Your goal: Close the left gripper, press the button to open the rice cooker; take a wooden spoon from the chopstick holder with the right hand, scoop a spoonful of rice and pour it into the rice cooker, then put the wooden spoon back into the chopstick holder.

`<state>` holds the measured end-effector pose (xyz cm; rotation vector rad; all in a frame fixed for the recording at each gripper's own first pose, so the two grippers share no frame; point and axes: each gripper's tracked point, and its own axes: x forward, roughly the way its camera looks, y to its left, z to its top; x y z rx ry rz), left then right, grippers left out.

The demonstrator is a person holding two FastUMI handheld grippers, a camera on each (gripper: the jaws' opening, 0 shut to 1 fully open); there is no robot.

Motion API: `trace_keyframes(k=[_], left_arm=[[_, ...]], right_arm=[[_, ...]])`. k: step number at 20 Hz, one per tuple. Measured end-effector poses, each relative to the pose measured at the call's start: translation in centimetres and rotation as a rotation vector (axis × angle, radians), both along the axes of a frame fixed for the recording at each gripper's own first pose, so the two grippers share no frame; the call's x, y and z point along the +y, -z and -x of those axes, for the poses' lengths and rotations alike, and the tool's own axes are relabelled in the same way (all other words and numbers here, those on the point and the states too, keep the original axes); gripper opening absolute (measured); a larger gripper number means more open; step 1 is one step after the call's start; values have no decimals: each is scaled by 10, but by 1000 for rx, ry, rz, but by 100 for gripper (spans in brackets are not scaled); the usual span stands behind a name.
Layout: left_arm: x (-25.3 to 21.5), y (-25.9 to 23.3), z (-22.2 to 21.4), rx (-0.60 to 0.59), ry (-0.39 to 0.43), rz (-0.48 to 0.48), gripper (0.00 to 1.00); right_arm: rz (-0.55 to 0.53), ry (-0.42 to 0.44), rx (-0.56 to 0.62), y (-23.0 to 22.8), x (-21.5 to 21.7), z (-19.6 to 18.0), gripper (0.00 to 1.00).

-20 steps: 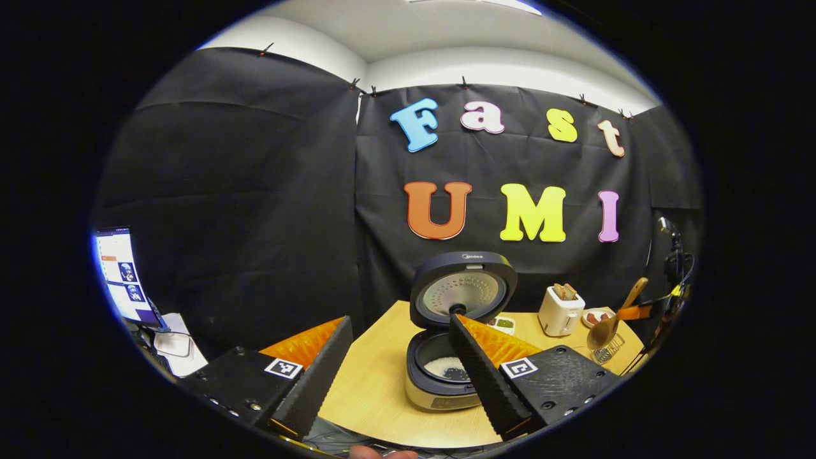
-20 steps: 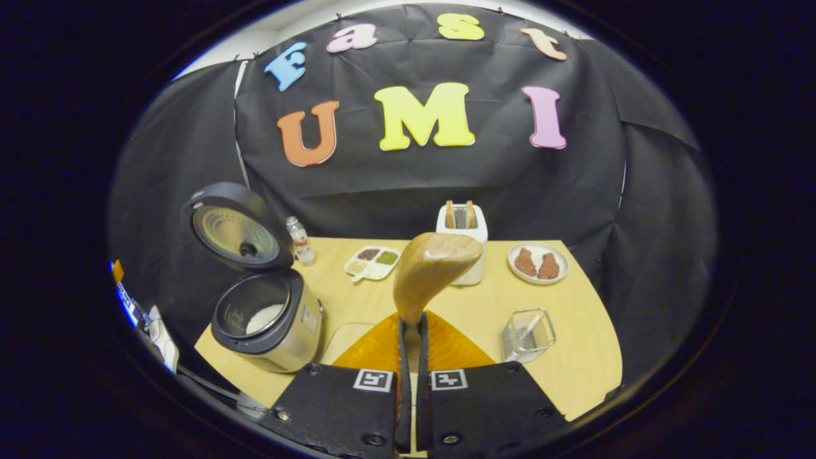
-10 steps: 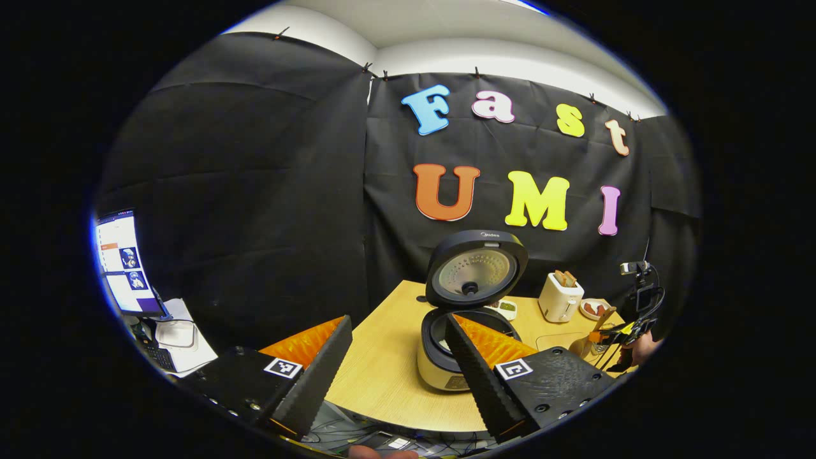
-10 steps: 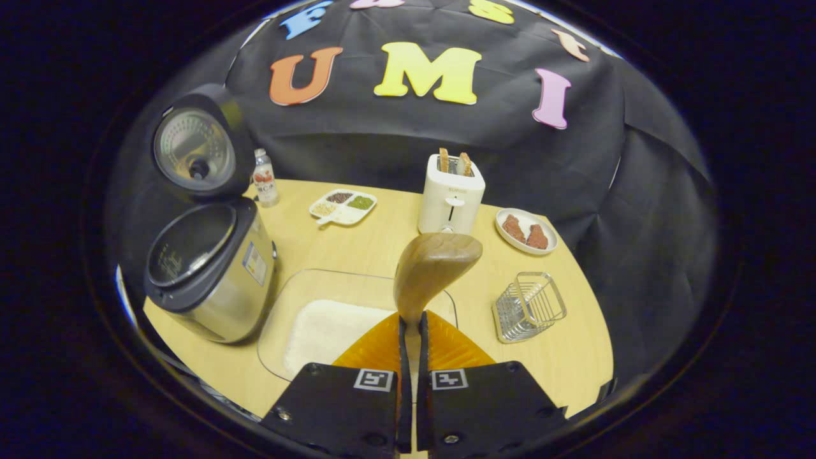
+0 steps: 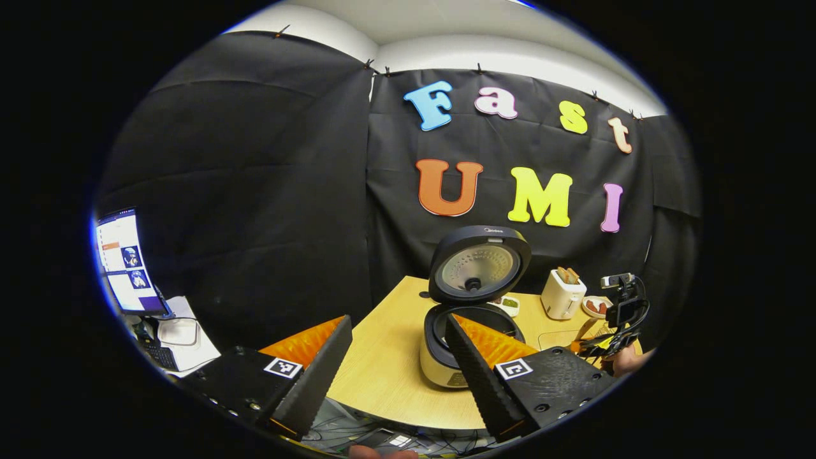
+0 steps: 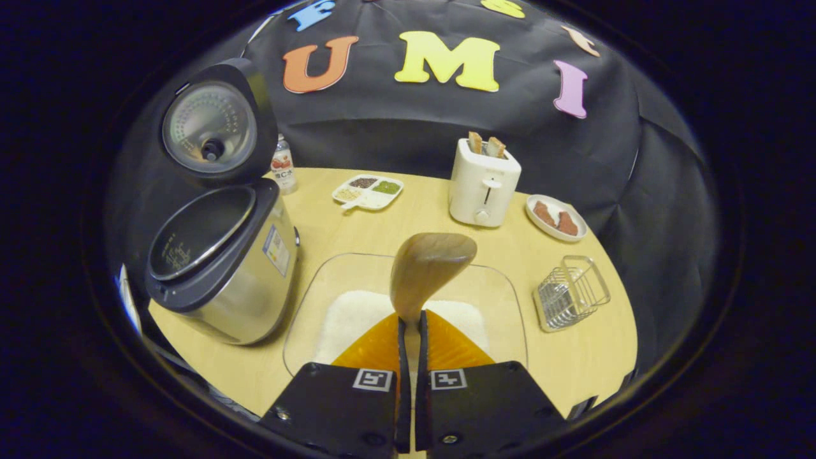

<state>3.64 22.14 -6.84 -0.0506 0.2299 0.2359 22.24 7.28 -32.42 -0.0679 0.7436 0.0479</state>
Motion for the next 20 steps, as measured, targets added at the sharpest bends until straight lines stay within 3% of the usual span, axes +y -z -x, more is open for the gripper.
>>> trace_keyframes(k=[10, 13, 20], left_arm=[[2, 3, 9, 17, -19, 7, 95], [-6, 0, 4, 12, -2, 7, 95], [-30, -9, -5, 8, 45, 10, 95]], right_arm=[[-386, 104, 60, -27, 21, 5, 8], [-444, 127, 49, -37, 12, 6, 8], [-746, 273, -3, -65, -27, 3, 8]])
